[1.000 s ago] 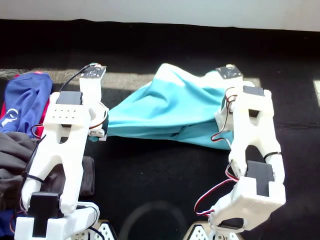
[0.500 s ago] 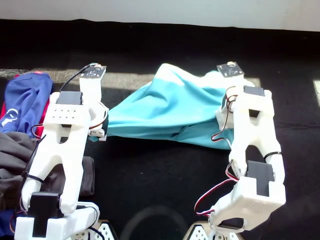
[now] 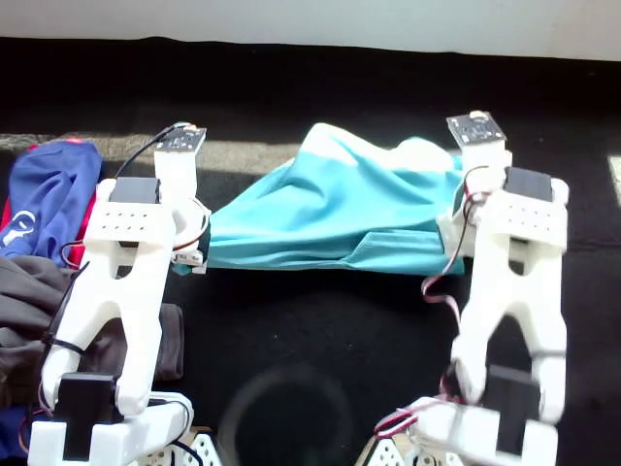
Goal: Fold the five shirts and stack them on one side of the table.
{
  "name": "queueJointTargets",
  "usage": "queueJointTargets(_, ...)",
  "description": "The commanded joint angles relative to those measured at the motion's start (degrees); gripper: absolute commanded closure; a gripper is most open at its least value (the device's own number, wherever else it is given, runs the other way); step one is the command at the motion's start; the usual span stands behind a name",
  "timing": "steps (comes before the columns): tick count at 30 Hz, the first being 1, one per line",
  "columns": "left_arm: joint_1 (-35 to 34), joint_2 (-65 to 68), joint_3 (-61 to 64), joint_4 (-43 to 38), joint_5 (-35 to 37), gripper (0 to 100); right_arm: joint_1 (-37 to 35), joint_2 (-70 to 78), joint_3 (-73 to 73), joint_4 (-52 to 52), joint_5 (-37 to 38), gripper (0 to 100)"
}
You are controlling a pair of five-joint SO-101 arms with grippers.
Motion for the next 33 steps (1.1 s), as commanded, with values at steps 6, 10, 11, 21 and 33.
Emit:
queueJointTargets(6,1.8,-0.2,3.6,1.2,-0.4,99,0.4,-20.6,28.6,-10.1,0.8,99.3)
queueJointTargets(10,3.7,-0.2,8.3,1.1,-0.4,99,0.7,-27.7,43.4,-16.7,7.1,99.3)
queueJointTargets(11,3.7,-0.2,8.7,1.1,-0.4,99,0.7,-29.6,46.3,-17.5,8.7,99.3)
queueJointTargets(21,3.6,-0.2,8.0,0.6,-0.4,99,0.8,-39.5,53.5,-19.8,11.4,99.1)
queueJointTargets(33,3.7,-0.7,10.8,1.1,-0.4,86,5.6,-39.5,53.5,-22.0,11.6,93.0)
